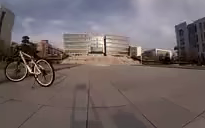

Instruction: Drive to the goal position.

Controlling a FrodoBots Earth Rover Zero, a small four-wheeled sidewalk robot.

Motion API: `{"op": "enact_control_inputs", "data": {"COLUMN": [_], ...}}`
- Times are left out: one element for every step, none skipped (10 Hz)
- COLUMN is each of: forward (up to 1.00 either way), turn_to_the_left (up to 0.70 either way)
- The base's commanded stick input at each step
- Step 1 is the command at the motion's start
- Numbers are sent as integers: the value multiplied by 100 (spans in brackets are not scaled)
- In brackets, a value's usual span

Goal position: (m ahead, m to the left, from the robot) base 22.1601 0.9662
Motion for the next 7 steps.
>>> {"op": "enact_control_inputs", "data": {"forward": [70,70,70,70,70,70,70], "turn_to_the_left": [1,0,0,0,0,0,0]}}
